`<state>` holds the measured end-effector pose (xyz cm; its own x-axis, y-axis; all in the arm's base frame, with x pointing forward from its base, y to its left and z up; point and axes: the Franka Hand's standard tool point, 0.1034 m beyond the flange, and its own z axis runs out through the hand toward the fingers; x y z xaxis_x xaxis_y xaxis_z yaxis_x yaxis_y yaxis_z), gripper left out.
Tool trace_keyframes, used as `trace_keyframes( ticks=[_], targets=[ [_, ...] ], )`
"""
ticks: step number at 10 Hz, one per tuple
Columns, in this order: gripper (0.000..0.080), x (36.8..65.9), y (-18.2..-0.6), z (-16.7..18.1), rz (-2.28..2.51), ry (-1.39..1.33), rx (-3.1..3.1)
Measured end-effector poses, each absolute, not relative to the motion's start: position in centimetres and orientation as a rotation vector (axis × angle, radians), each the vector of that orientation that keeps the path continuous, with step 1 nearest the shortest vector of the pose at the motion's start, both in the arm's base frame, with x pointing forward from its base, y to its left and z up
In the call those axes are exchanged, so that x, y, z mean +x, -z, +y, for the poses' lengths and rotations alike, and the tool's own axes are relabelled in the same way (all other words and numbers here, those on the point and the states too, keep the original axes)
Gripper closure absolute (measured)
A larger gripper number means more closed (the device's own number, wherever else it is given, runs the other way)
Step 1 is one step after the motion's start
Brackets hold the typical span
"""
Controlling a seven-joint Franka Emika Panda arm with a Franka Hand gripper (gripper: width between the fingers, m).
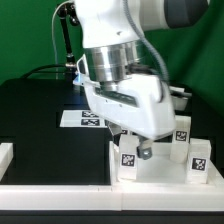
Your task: Assemble square table
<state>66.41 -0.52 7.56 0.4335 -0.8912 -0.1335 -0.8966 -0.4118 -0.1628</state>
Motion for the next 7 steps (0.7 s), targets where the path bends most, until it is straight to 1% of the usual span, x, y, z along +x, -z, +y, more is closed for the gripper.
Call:
trace_keyframes(
  ticks=[1, 4, 6, 7],
  targets=[
    [0.0153, 66.1, -7.2, 0.1, 1.415, -0.037, -2.563],
    [0.0151, 66.1, -7.2, -0.3, 1.118, 0.001, -2.718],
    [0.0151, 66.2, -7.3, -1.3, 0.681, 0.044, -2.917],
    [0.0151, 66.3, -7.1, -1.7, 0.528, 0.032, -2.974]
  ],
)
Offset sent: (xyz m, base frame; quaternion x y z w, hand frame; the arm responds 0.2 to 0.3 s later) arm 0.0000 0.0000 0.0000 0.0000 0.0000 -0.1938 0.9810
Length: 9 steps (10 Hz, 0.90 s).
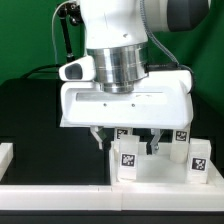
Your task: Assemble square table
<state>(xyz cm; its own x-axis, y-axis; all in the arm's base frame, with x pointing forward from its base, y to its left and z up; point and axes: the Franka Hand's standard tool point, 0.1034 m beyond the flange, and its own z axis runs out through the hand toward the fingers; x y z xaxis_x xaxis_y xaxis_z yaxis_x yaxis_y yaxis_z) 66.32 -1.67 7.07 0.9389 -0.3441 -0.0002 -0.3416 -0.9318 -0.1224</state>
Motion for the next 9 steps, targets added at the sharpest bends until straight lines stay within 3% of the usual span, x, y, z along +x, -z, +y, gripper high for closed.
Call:
trace_keyframes(
  ticks=[2, 3, 4, 5, 9],
  targets=[
    [0.0151, 66.66, -6.79, -1.72, 0.573, 0.02, -2.973],
    [0.0243, 66.64, -6.75, -1.74, 0.604, 0.017, -2.966],
    [0.0427, 66.63, -6.72, -1.72, 0.726, 0.01, -2.938],
    [0.0514, 66.62, -6.71, -1.71, 0.856, 0.001, -2.903],
    [0.0514, 66.64, -6.74, -1.96, 1.435, 0.016, -2.639]
  ],
)
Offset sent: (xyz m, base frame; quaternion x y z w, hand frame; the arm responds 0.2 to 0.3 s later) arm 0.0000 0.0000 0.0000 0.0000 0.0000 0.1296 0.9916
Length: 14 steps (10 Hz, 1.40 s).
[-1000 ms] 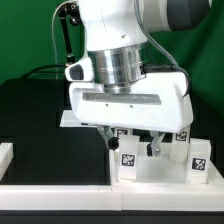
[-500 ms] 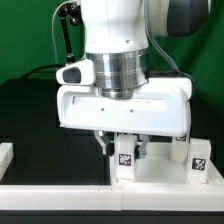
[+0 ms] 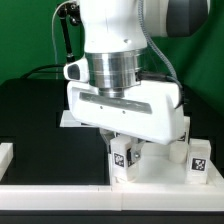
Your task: Assemble square table
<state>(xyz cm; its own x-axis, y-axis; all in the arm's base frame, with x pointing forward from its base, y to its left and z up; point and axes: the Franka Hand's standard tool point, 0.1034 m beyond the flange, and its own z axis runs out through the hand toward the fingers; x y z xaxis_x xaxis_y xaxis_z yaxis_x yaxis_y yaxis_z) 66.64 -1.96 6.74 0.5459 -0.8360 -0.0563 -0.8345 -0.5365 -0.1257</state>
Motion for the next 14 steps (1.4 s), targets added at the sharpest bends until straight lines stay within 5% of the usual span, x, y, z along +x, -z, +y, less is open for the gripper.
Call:
trace_keyframes(
  ticks=[3, 7, 10, 14],
  targets=[
    [0.0512, 66.3, -6.7, -1.7, 2.055, -0.062, -2.067],
    [0.0512, 66.5, -6.5, -1.7, 2.311, -0.145, -1.709],
    [0.0183, 66.6, -6.8, -0.9, 1.802, -0.074, -2.253],
    [0.0152, 66.5, -6.8, -0.9, 1.419, -0.037, -2.518]
  ],
)
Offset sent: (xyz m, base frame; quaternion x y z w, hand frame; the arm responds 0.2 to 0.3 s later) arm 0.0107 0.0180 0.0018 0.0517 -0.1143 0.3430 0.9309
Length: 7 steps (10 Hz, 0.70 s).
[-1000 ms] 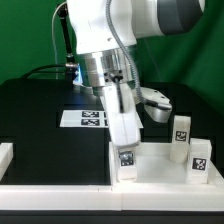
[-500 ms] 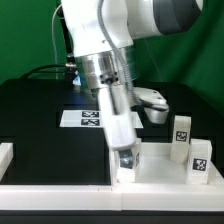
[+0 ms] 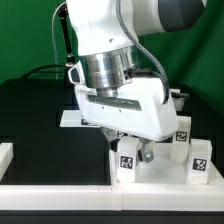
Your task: Assemble square table
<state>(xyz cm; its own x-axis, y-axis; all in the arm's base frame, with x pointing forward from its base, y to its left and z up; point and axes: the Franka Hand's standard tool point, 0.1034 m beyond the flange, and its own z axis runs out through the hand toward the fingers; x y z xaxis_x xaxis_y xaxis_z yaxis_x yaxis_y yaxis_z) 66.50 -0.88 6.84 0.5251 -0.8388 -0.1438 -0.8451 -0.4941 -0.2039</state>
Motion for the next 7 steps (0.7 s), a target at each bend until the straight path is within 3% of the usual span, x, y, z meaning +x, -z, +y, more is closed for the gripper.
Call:
trace_keyframes(
  ticks=[3, 4, 5, 6, 7],
  targets=[
    [0.0151, 66.41, -6.8, -1.32, 0.86, 0.007, -2.85],
    [0.0151, 66.55, -6.79, -1.55, 0.872, 0.022, -2.847],
    [0.0237, 66.52, -6.75, -1.46, 0.93, 0.015, -2.829],
    [0.0373, 66.52, -6.75, -1.47, 0.928, 0.015, -2.83],
    [0.0373, 66.53, -6.76, -1.44, 0.983, 0.011, -2.809]
  ],
)
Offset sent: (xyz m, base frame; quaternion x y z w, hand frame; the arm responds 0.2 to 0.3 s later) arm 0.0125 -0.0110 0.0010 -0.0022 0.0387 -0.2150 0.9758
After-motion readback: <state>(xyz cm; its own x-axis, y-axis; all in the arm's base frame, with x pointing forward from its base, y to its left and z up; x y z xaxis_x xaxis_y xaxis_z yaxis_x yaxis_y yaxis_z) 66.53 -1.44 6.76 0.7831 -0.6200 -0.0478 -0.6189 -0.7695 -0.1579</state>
